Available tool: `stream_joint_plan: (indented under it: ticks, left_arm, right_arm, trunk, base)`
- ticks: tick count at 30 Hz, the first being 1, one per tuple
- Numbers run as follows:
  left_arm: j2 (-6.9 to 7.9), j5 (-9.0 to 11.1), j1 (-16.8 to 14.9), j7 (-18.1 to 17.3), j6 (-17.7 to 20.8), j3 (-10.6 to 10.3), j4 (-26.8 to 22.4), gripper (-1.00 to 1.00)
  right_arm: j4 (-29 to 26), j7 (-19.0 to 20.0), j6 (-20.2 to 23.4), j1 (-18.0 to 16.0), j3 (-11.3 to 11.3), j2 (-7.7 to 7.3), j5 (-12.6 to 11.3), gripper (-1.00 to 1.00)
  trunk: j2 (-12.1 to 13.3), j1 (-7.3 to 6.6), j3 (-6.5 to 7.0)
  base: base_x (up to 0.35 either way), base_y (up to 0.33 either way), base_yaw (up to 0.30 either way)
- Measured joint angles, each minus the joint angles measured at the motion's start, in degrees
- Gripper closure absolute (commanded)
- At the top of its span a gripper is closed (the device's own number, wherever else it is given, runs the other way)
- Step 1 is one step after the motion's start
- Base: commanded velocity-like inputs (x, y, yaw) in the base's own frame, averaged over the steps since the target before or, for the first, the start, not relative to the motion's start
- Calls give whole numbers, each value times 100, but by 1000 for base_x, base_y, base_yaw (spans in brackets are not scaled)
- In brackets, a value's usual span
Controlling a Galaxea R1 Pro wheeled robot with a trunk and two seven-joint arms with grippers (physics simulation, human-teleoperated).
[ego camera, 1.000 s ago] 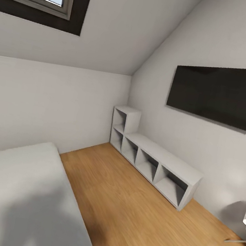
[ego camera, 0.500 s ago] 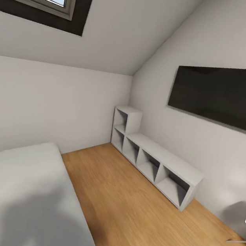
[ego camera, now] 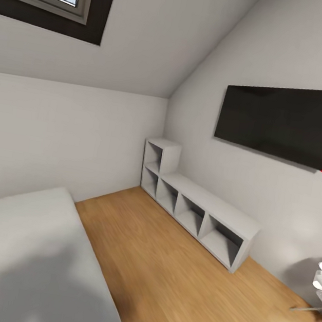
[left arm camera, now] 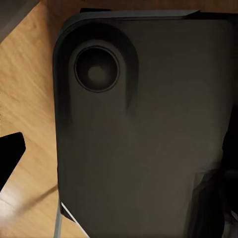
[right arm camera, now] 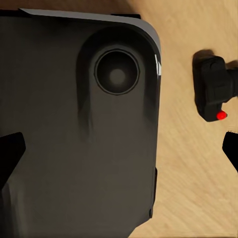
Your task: Attach the digital camera to the camera tripod in the bedroom.
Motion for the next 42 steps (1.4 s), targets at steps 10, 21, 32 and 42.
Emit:
stream_joint_plan:
  ticks: [10,21,32,42]
  left_arm:
    - [0,0,0,-1,0,0,-1,-100]
    - [0,0,0,0,3,-2,2,-100]
    - [8,0,0,-7,9,-3,4,-100]
    - [6,0,0,-8,7,-4,6,-100]
  right_arm:
    - [0,0,0,0,0,2,1,-100]
    - [0,0,0,0,0,2,1,-100]
    - [0,0,0,0,0,2,1,-100]
    - [0,0,0,0,0,2,1,-100]
  trunk:
    - [0,0,0]
    - [0,0,0]
    - [0,0,0]
    - [0,0,0]
  base:
    - [0,0,-238]
    - [0,0,-242]
    - [0,0,-237]
    - [0,0,-213]
